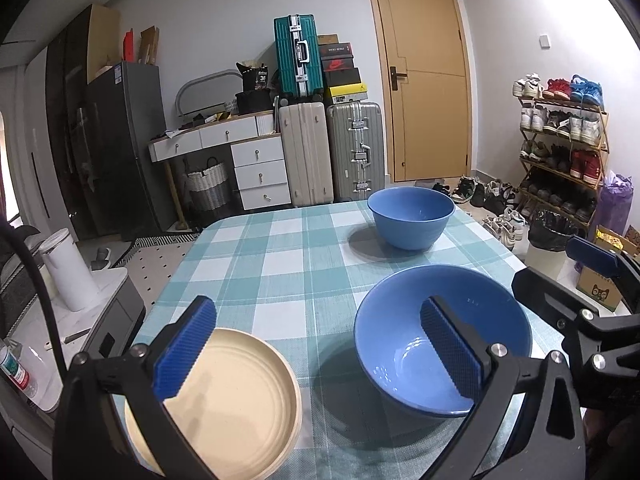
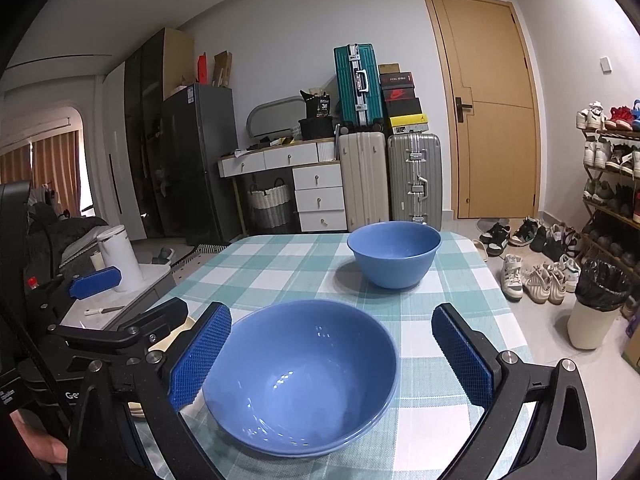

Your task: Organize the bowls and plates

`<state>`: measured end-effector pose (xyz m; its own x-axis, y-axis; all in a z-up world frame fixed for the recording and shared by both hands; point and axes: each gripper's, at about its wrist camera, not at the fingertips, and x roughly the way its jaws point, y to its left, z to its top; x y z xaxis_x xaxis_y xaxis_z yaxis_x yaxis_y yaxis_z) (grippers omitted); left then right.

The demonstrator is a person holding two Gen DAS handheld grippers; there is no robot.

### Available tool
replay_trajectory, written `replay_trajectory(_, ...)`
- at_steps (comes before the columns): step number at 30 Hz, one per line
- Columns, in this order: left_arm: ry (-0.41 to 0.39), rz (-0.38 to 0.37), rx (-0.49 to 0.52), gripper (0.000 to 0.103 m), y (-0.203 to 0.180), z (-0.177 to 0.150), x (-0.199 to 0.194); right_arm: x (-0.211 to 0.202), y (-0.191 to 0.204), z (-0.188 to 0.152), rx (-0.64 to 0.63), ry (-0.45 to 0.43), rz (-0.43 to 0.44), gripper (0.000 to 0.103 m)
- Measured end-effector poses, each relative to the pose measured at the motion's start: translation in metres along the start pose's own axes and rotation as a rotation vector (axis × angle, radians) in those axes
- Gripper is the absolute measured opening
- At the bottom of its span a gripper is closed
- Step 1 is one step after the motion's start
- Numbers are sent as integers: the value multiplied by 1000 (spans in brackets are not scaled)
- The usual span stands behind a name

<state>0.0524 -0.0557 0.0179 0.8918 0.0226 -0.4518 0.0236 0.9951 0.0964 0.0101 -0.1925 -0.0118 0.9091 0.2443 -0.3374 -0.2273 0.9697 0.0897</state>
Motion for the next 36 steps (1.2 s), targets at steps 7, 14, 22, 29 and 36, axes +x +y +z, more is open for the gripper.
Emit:
replay_trajectory(7,-31,-5,18,103,-1,5,-8,2,-5,-1,24,9,-5,102)
replay_trajectory(14,-49,76,17,103,9,32,-7,-3,-19,5,88,-21,-39,102)
replay_trajectory(22,64,17,-33,103,27,87,47,7,-54,52,106,1,-44,102)
replay_trajectory(29,164,28,59,103,15,136,129,82,-118,106,287,180,36,102)
replay_trajectory(36,329,14,55,103,-2,158,220,187,-182,127,448,359,43,102)
